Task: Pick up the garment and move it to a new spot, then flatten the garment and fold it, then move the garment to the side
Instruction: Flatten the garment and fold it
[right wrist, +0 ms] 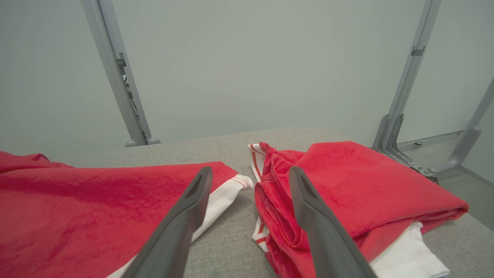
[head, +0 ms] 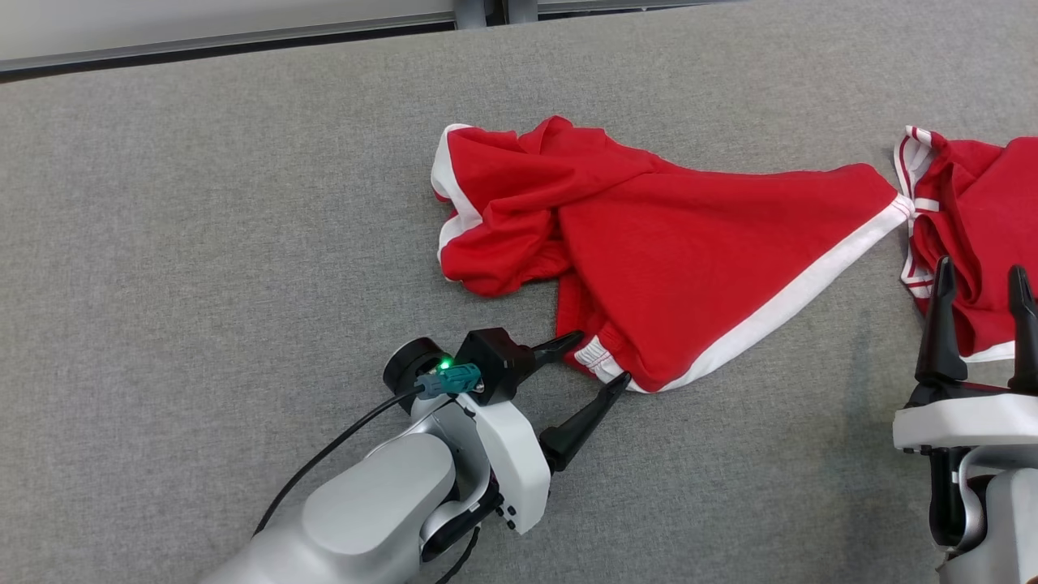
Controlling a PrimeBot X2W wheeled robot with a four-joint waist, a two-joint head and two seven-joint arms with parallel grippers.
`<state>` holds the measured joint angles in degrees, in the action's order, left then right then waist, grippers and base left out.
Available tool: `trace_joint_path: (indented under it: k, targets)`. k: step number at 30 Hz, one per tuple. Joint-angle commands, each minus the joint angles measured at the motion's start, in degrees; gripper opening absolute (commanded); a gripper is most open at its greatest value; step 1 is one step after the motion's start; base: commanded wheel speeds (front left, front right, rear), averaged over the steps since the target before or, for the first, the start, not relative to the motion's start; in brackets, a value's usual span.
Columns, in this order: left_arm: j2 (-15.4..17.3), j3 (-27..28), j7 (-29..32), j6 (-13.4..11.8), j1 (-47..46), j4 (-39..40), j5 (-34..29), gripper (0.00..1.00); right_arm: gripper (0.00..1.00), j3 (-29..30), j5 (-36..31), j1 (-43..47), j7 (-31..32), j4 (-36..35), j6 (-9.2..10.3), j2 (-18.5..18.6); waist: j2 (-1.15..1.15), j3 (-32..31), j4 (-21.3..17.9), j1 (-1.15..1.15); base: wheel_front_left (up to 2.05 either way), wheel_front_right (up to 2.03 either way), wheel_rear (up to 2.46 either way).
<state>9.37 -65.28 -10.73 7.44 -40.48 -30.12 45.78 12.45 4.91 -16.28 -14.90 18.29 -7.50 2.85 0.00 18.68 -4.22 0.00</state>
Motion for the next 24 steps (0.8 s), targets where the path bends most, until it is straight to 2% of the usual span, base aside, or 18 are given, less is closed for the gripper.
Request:
trace_joint_path:
  k: [1,2,3,4,5,13,19,24]
  targets:
    - [0.12,-0.52,-0.51,0.06,-1.13,-0.35,0.62,1.0,1.0,0.02,0.32,-0.21,-0.42,-0.01,0.02,0.12,0.0,0.08,-0.17,0.0,0.0,0.0,0.0]
    - [0.09,-1.06,-0.71,0.07,-1.41,-0.5,1.21,1.0,1.0,0.05,0.33,-0.19,-0.42,0.01,0.02,0.12,0.0,0.12,-0.25,0.0,0.0,0.0,0.0]
    - [0.12,-1.59,-0.94,0.06,-1.68,-0.68,1.73,0.72,1.0,0.15,0.33,-0.15,-0.41,0.02,0.02,0.12,0.0,0.12,-0.26,0.0,0.0,0.0,0.0]
    - [0.2,-2.12,-1.13,0.06,-1.98,-0.83,2.08,0.05,1.0,0.28,0.3,-0.08,-0.41,0.04,0.02,0.12,0.0,0.09,-0.22,0.0,0.0,0.0,0.0]
    - [0.34,-2.44,-1.51,0.06,-2.42,-0.96,2.37,0.0,1.0,0.47,0.24,0.01,-0.41,0.04,0.02,0.12,0.0,0.03,-0.13,0.0,0.0,0.0,0.0]
    - [1.89,-0.24,-4.09,0.06,-2.57,-1.51,3.17,0.0,1.0,0.76,-0.68,0.7,-0.39,1.17,0.02,0.12,0.0,-1.51,2.89,0.0,0.0,0.0,0.0]
    - [3.58,5.59,-4.51,-0.84,0.35,1.03,1.47,0.0,1.0,0.3,-1.48,1.46,0.17,4.23,0.02,0.13,0.0,-3.13,6.7,0.0,0.0,0.0,0.0]
    - [3.86,9.58,-4.49,-1.49,3.31,3.28,-0.37,0.0,1.0,-0.35,-1.71,2.22,3.2,7.8,0.02,0.16,0.0,-3.77,8.14,0.0,0.0,0.0,0.0]
